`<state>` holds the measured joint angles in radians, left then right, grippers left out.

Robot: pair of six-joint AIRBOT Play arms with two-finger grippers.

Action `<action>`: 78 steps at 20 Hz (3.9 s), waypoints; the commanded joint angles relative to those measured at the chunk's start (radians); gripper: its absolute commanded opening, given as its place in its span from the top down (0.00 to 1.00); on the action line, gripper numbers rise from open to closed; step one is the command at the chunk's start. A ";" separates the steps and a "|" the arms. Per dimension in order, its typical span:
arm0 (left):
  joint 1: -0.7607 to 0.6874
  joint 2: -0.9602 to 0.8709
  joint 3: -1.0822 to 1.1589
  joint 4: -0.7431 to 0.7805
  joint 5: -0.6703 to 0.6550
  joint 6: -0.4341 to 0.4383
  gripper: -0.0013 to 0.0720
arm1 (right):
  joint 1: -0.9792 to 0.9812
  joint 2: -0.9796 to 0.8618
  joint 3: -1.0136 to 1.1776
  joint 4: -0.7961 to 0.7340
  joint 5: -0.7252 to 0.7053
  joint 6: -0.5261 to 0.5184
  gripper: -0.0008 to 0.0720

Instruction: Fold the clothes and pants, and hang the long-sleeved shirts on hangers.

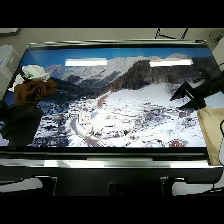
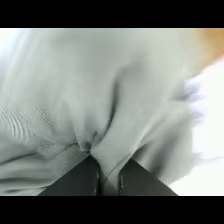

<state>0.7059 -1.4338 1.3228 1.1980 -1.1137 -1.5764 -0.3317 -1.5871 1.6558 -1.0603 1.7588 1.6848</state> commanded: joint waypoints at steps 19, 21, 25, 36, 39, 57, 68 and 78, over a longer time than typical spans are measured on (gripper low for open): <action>-1.315 0.316 -0.170 -0.174 0.586 -0.208 0.95 | 0.000 0.222 0.000 -0.069 -0.047 -0.151 0.07; -1.266 0.204 -0.235 -0.173 0.469 -0.209 0.95 | 0.001 0.221 -0.013 -0.070 -0.049 -0.152 0.07; -1.200 0.064 -0.413 -0.209 0.328 -0.356 0.95 | 0.001 0.221 -0.160 -0.069 -0.070 -0.154 0.06; -0.842 0.188 -0.314 -0.216 0.034 -0.076 0.00 | 0.000 0.231 -0.660 -0.079 -0.151 -0.227 0.02; -0.909 0.151 -0.364 -0.315 0.041 0.052 0.00 | 0.000 0.275 -0.814 -0.078 -0.177 -0.241 0.02; -1.081 0.153 -0.517 -0.334 0.192 0.089 0.95 | 0.000 0.354 -1.180 0.277 -0.456 -0.476 0.59; -0.980 0.424 0.198 -0.184 0.203 0.124 0.95 | 0.000 0.512 -0.018 0.301 -0.358 -0.451 0.92; -0.974 0.587 0.386 -0.119 0.043 0.083 0.95 | 0.000 0.731 0.362 0.253 -0.327 -0.318 0.92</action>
<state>-0.2699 -0.8635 1.7191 1.0473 -0.9329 -1.4532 -0.3309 -0.8841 1.9850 -0.7731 1.2888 1.2835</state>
